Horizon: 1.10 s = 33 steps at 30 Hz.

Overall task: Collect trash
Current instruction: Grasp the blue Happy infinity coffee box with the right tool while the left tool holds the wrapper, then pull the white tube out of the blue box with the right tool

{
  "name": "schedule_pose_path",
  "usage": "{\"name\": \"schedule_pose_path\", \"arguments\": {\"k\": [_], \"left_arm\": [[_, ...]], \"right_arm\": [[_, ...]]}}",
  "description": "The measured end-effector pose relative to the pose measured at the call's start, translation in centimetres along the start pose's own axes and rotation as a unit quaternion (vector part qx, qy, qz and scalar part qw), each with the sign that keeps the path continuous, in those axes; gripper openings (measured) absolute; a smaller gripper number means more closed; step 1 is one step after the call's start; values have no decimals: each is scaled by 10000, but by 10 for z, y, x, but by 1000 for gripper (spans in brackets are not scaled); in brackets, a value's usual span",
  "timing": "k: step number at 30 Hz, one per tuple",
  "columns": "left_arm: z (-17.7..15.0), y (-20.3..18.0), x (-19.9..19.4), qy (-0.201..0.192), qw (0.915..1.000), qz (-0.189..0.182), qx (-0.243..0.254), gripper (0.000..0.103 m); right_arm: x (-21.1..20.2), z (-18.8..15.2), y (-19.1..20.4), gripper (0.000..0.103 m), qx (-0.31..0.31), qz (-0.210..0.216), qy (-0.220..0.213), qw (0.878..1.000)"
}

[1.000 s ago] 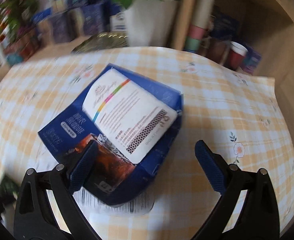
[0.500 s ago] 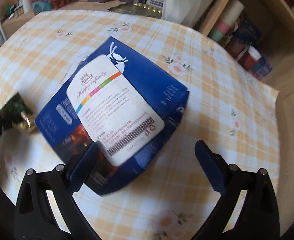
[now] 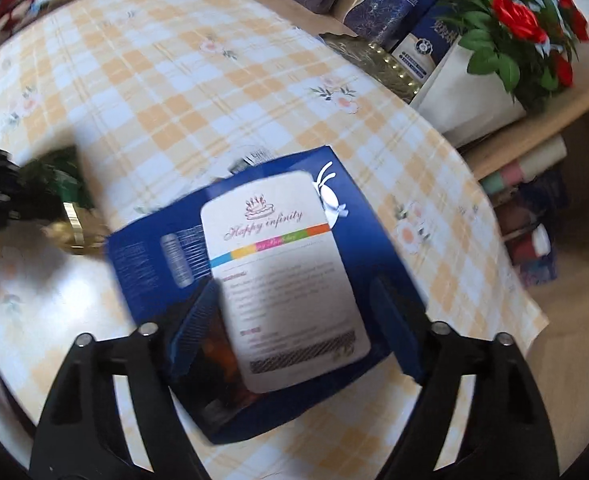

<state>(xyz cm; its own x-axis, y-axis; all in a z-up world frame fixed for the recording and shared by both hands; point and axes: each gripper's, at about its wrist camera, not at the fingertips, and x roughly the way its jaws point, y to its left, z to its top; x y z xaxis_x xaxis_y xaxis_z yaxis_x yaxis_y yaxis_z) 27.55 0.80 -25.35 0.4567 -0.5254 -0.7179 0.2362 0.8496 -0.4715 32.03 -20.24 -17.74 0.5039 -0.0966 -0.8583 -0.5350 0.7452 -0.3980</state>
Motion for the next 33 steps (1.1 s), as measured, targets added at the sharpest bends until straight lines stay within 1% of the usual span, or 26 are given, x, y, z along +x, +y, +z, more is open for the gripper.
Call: {"name": "schedule_pose_path", "arguments": {"k": [4, 10, 12, 14, 17, 19, 20, 21, 23, 24, 25, 26, 27, 29, 31, 32, 33], "left_arm": [[-1, 1, -1, -22, 10000, -45, -15, 13], [-1, 1, -1, -45, 10000, -76, -34, 13], [-1, 1, -1, -60, 9999, -77, -41, 13], [-2, 1, -1, -70, 9999, -77, -49, 13], [-2, 0, -1, -72, 9999, -72, -42, 13], [-2, 0, -1, -62, 9999, -71, -39, 13], [-2, 0, -1, -58, 10000, -70, -38, 13], [-2, 0, -1, -57, 10000, -70, -37, 13], [-2, 1, -1, -60, 9999, -73, -40, 13], [-2, 1, -1, -61, 9999, -75, -42, 13], [-2, 1, -1, -59, 9999, -74, -45, 13], [-2, 1, -1, -61, 9999, -74, -61, 13], [-2, 1, -1, -60, 9999, -71, -70, 13], [-1, 1, -1, -48, 10000, -51, -70, 13], [0, 1, 0, -41, 10000, -50, -54, 13], [0, 1, 0, -49, 10000, -60, -38, 13], [-1, 1, 0, -58, 10000, -65, -26, 13]], "right_arm": [[8, 5, -8, 89, 235, 194, -57, 9995], [11, 5, -4, 89, 337, 43, -246, 9991], [10, 3, -3, 87, 338, 14, -298, 9990], [10, 3, -3, 76, 381, 156, -331, 9986], [8, 2, -1, 70, 511, 241, -357, 9978], [7, 1, -3, 61, 688, 371, -370, 9963], [6, 0, -4, 59, 744, 443, -393, 9955], [3, -2, -3, 55, 805, 514, -444, 9944], [-5, -6, -1, 44, 859, 507, -605, 9932], [-12, -8, 0, 3, 916, 546, -745, 9915], [-15, -9, -1, 5, 997, 522, -732, 9909], [-17, -9, -4, 5, 1105, 557, -759, 9894], [-20, -12, -6, 5, 1200, 666, -799, 9873], [-18, -15, -8, 5, 1285, 782, -735, 9859], [-21, -19, -12, 5, 1339, 670, -792, 9855], [-23, -21, -17, 5, 1399, 678, -818, 9844], [-23, -23, -20, 7, 1457, 744, -790, 9834]]}}
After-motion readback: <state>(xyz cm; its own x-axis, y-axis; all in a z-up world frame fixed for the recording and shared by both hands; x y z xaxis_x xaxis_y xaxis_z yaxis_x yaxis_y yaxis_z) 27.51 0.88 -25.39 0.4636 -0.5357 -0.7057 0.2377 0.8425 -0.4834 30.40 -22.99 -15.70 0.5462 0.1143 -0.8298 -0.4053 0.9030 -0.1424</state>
